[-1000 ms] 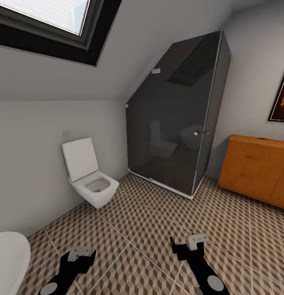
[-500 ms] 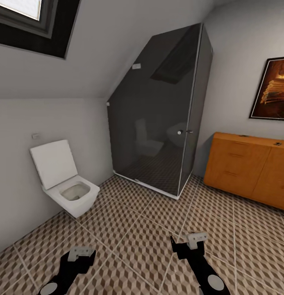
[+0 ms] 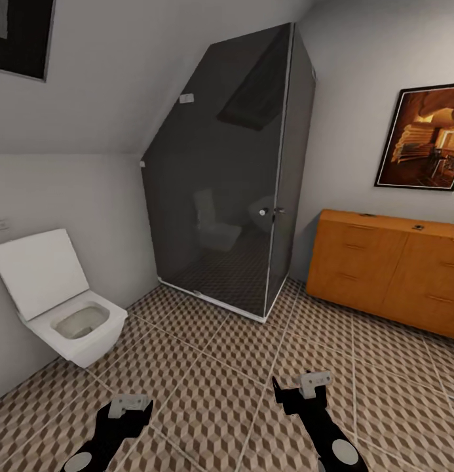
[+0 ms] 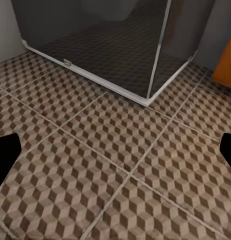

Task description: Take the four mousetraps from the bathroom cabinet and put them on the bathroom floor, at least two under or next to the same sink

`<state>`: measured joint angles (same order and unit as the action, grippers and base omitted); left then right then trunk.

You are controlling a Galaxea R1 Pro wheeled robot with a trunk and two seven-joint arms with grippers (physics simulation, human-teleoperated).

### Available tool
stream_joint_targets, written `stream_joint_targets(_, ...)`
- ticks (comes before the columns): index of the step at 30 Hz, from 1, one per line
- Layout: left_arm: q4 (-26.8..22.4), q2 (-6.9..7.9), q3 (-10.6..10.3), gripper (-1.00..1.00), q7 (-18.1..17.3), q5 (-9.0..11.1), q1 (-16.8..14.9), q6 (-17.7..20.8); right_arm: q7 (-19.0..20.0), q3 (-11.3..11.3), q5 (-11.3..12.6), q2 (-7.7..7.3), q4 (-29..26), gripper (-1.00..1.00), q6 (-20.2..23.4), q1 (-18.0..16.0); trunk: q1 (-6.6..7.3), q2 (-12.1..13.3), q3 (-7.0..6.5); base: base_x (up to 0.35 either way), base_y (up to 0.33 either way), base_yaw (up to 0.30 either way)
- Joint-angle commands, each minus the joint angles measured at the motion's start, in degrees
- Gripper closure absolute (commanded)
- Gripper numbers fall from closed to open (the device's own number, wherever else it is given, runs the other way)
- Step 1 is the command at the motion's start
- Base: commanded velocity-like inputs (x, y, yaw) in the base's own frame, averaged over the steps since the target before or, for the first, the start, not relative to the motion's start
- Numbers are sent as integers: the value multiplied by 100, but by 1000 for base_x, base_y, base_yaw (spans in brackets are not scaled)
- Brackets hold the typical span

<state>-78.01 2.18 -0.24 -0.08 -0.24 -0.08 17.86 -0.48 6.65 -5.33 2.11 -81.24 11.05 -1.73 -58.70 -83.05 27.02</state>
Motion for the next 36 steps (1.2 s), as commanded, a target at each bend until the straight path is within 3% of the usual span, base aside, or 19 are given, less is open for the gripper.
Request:
stream_joint_targets(1, -12, 2, -2, -100, -1, -3, -1, 33, -5, 3, -56, 0, -9, -100, 37, -2, -3, -3, 6, 256, -211, -21)
stream_joint_targets(18, -4, 2, -2, -100, -1, -3, -1, 33, -5, 3, -56, 0, -7, -100, 37, -2, -3, -3, 8, 256, -211, -23)
stream_joint_targets(36, 14, 2, -1, -100, -1, -3, -1, 33, -5, 3, -56, -2, -9, -100, 37, -2, -3, -3, -22, 256, -211, -246)
